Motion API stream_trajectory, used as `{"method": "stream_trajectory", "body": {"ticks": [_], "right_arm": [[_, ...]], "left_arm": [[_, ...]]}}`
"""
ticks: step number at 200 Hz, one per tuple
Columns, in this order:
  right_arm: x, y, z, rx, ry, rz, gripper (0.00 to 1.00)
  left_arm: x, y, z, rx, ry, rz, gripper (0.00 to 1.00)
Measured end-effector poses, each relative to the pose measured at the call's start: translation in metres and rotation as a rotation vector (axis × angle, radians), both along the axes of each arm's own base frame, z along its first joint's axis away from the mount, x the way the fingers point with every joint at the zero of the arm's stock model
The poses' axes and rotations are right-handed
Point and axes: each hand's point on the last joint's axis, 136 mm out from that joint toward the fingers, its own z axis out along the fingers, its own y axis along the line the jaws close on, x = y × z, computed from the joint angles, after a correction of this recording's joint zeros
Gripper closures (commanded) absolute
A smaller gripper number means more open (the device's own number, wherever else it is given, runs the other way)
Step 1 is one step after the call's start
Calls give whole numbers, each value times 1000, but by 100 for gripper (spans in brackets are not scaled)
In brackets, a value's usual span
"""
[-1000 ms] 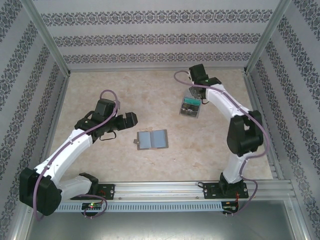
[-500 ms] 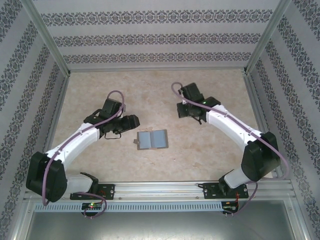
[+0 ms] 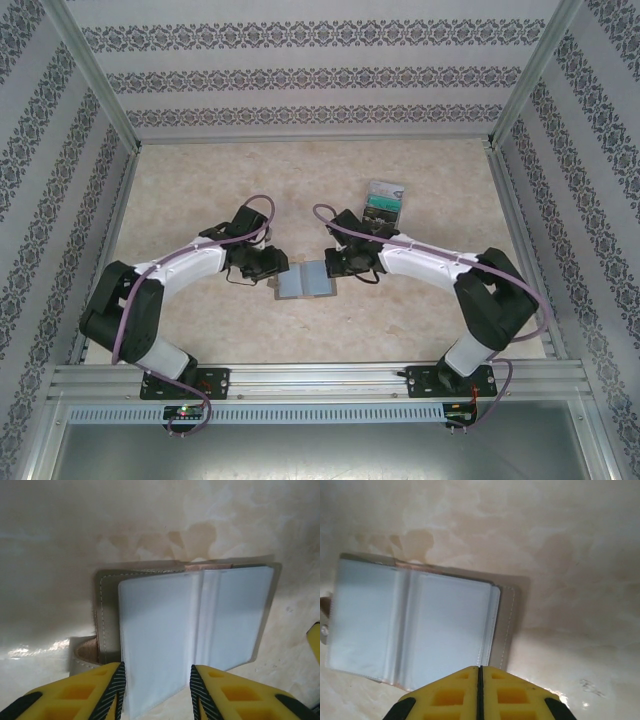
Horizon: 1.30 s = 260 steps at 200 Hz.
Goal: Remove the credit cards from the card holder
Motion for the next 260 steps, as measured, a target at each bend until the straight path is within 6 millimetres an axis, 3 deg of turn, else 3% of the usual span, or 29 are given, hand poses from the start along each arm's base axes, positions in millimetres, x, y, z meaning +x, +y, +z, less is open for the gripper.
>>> {"method": "stream_trajectory", "body": {"ticks": [48, 106, 129, 260], "right_arm": [[-3, -1, -18, -21, 50, -33, 100], [-8, -6, -37, -51, 92, -49, 100], [-8, -6, -38, -50, 93, -52, 100], [-8, -4, -41, -52, 98, -52, 100]], "left_arm": [[-7, -3, -21, 16, 65, -21, 62], [-2, -6, -17, 9, 55, -27, 63], [1, -7, -19, 23, 52, -30, 67], [3, 3, -22, 99, 30, -27, 66]]}}
